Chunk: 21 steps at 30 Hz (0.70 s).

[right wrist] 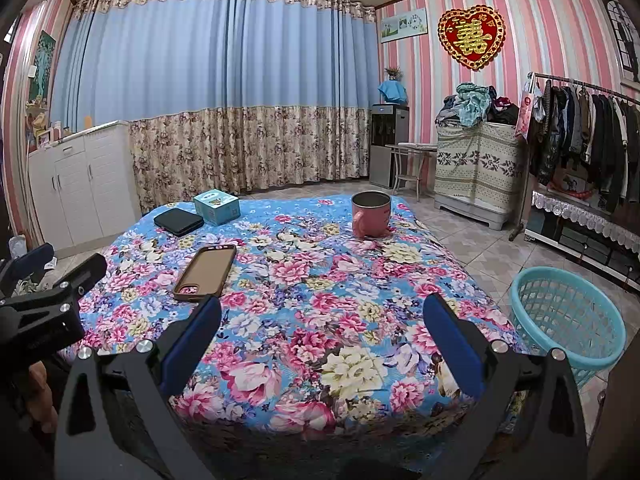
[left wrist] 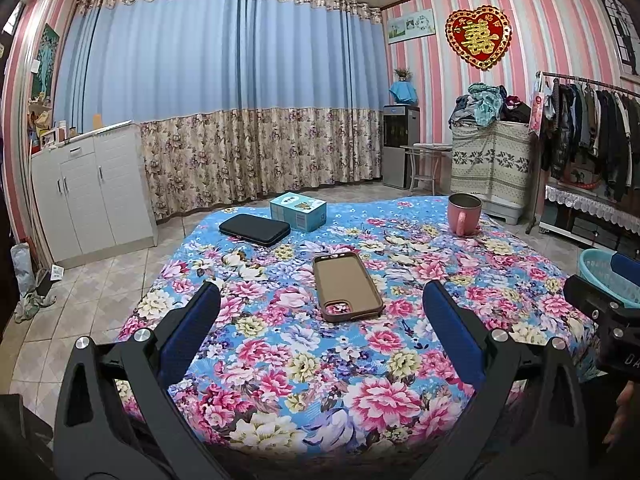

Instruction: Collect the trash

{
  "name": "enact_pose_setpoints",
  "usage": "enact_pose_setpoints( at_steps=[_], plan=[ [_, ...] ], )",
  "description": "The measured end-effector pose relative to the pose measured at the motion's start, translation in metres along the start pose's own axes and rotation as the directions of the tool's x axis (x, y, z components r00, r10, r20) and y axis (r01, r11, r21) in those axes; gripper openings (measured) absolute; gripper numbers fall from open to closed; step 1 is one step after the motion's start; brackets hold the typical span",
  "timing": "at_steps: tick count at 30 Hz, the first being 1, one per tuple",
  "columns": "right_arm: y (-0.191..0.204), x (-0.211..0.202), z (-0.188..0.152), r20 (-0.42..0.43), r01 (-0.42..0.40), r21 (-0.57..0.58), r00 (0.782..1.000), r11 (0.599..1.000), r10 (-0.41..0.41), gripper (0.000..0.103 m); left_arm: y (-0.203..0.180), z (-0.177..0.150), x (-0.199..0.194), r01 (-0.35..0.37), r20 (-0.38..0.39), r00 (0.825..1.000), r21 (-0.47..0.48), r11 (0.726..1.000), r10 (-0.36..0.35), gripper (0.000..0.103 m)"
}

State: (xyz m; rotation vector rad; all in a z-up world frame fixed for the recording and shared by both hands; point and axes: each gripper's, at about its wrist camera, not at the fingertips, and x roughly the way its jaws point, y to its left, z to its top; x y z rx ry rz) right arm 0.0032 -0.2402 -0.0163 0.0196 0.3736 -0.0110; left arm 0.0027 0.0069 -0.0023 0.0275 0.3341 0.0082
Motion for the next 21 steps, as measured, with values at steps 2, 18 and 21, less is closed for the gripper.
enact_pose_setpoints(
  at_steps=[2, 18, 21],
  plan=[
    [0.0000, 0.0003, -0.0002, -0.002, 0.000, 0.000, 1.000, 1.000, 0.000, 0.098, 0.0005, 0.0001, 0.0005, 0.002, -0.001, 1.000, -0.003, 1.000, -0.002, 0.098],
    [0.0000, 0.0005, 0.0001, -0.002, 0.001, -0.002, 1.000, 1.000, -0.001, 0.099, 0.0006, 0.0005, 0.0009, 0.001, 0.002, 1.000, 0.002, 1.000, -0.001, 0.098],
    [0.0003, -0.0002, 0.0006, -0.001, 0.002, -0.004, 1.000, 1.000, -0.002, 0.099, 0.0009, 0.0007, 0.0007, 0.002, 0.002, 1.000, 0.000, 1.000, -0.002, 0.098]
  ],
)
